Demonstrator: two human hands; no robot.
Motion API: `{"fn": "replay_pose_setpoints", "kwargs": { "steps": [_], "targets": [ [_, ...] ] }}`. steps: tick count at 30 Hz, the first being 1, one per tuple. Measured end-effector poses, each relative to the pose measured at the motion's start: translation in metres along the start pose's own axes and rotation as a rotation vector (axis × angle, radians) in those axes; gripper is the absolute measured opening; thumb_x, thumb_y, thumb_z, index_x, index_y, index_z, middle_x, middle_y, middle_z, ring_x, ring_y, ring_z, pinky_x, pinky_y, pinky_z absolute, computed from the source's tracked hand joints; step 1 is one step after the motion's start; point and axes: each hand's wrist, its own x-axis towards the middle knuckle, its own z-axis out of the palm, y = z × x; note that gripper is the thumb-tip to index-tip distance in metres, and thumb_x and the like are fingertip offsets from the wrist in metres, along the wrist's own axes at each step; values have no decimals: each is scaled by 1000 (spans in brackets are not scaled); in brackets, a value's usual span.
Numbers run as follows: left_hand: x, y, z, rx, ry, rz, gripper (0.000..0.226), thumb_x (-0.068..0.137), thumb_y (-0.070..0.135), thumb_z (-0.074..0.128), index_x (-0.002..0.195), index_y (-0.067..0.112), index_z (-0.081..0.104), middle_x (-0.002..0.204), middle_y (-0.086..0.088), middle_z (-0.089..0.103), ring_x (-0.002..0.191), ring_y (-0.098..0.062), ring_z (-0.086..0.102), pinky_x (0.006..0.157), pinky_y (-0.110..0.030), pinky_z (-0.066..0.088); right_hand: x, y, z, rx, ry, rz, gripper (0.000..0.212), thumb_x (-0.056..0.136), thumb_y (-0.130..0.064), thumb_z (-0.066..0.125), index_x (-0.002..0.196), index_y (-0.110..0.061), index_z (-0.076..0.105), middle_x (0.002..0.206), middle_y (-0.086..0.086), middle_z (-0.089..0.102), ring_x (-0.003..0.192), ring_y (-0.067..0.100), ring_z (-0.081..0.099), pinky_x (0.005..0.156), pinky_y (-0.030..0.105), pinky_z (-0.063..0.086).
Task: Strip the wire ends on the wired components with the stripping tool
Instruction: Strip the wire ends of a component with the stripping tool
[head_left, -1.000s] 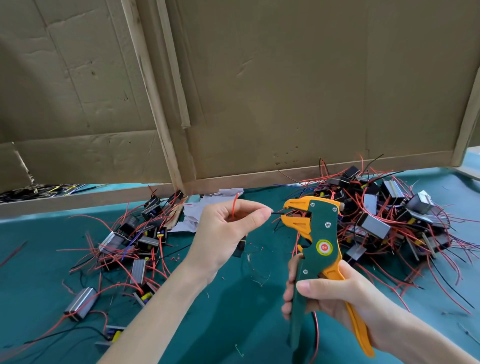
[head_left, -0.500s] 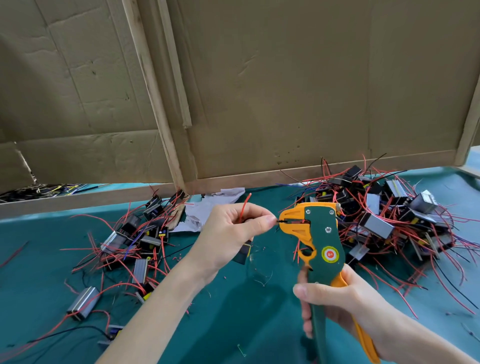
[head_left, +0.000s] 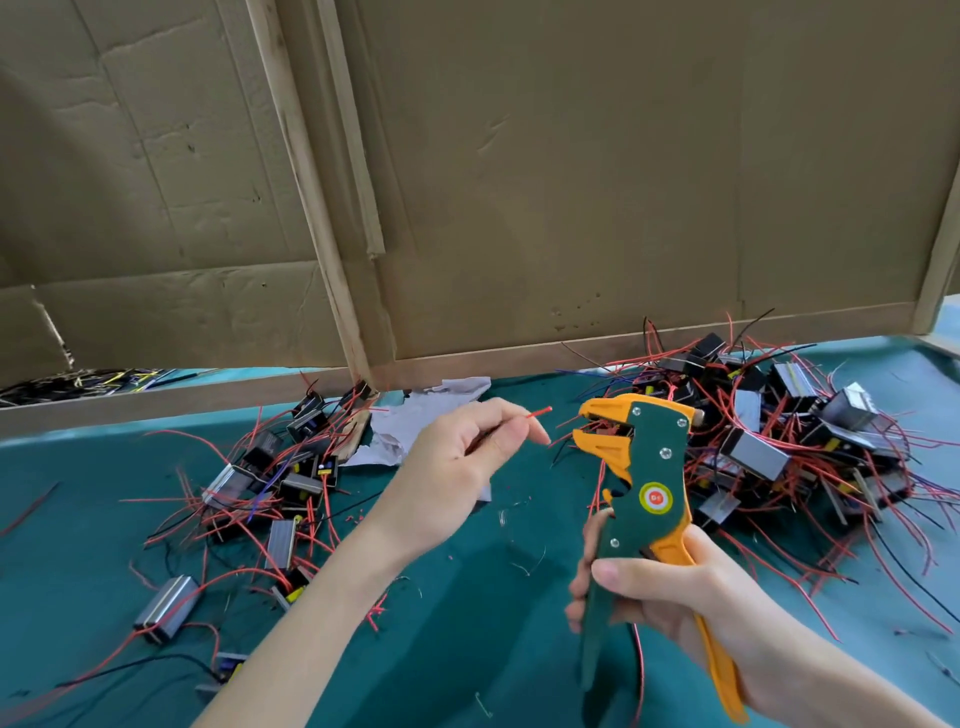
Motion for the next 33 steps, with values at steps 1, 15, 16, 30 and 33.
{"fn": "replay_pose_setpoints", "kwargs": {
  "steps": [1,15,16,30,33],
  "targets": [
    [0,1,0,27,-8,2,23,96,40,50,86,33,69,83,-16,54,66,-13,41,63,-18,34,-1,0,1,-8,-13,5,32,48,-13,89,74,-4,72,74,29,63,68,44,66,66,47,57],
    [-6,17,-2,-14,-209,-20,26,100,15,47,81,19,65,57,29,52,58,12,48,57,-1,32,-7,-1,1,-60,-80,27,44,42,-24,98,72,-7,71,68,25,60,61,39,63,61,44,55],
    [-6,18,-4,-21,-230,-19,26,99,16,48,79,20,65,61,27,54,59,10,48,58,-2,32,-8,0,0,-63,-57,36,46,39,-27,99,70,-9,70,65,24,58,57,37,61,58,42,55],
    [19,12,6,238,199,63,22,97,14,53,88,22,71,94,-3,64,72,-6,50,63,-12,36,5,12,4,366,20,130,54,28,-6,95,77,-3,73,75,23,63,66,37,68,61,45,58],
    [47,33,27,189,384,209,19,95,9,55,97,10,73,94,-3,60,75,-3,56,75,-20,45,7,13,-4,406,52,160,42,40,-1,89,79,-2,72,79,23,63,71,38,68,66,45,58]
  ]
}}
